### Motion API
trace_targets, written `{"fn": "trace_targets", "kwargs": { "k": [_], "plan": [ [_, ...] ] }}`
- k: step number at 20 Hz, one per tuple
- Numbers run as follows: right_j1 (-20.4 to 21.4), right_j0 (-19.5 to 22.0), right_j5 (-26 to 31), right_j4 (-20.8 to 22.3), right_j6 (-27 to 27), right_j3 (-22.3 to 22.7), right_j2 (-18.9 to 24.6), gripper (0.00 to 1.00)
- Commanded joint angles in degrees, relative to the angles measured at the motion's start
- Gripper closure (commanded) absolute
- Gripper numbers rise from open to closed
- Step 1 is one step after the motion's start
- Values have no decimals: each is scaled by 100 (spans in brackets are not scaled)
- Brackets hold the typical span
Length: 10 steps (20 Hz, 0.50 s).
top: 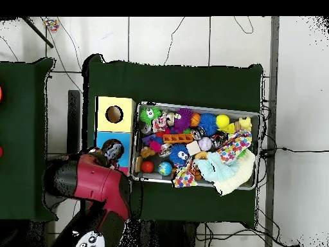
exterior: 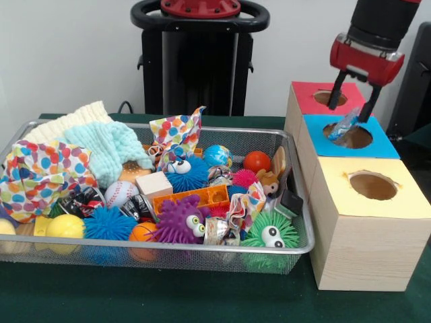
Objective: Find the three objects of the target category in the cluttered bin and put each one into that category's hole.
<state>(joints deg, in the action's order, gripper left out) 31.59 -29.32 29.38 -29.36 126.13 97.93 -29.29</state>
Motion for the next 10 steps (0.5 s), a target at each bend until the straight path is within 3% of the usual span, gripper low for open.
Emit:
{"fn": "trace_targets", "kwargs": {
  "k": [1,7,10],
  "plan": [
    [732,62,886,161,599,454,661,0],
    [661,-240,745,281,810,447,525,0],
    [634,-52,618,168,708,519,721,0]
  ]
}}
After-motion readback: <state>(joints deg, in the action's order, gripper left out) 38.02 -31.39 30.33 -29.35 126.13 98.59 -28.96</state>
